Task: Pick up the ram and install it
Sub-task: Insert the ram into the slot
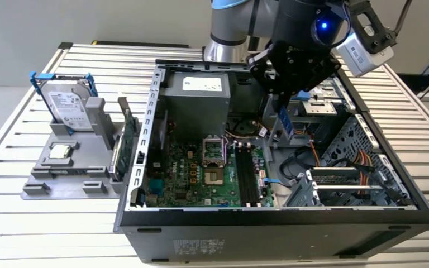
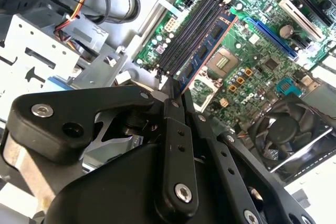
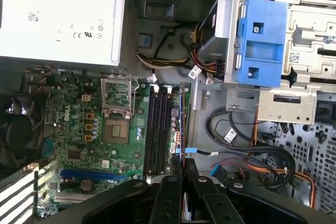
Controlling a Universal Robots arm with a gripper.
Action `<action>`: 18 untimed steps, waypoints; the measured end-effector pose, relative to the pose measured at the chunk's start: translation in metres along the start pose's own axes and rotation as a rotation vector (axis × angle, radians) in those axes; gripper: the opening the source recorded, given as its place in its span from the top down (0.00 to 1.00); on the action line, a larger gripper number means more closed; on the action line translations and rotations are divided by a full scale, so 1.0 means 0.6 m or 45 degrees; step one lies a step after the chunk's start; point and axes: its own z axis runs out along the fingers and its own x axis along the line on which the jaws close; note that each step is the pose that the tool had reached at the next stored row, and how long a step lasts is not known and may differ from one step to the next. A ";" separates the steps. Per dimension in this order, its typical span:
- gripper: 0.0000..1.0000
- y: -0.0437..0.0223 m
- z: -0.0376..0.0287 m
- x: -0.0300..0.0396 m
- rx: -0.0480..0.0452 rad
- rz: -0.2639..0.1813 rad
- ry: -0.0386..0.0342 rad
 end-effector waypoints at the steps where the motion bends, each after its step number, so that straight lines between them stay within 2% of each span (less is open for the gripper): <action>1: 1.00 0.000 0.001 0.000 0.001 0.000 0.0000; 18: 1.00 0.000 0.010 0.001 0.002 0.000 0.0001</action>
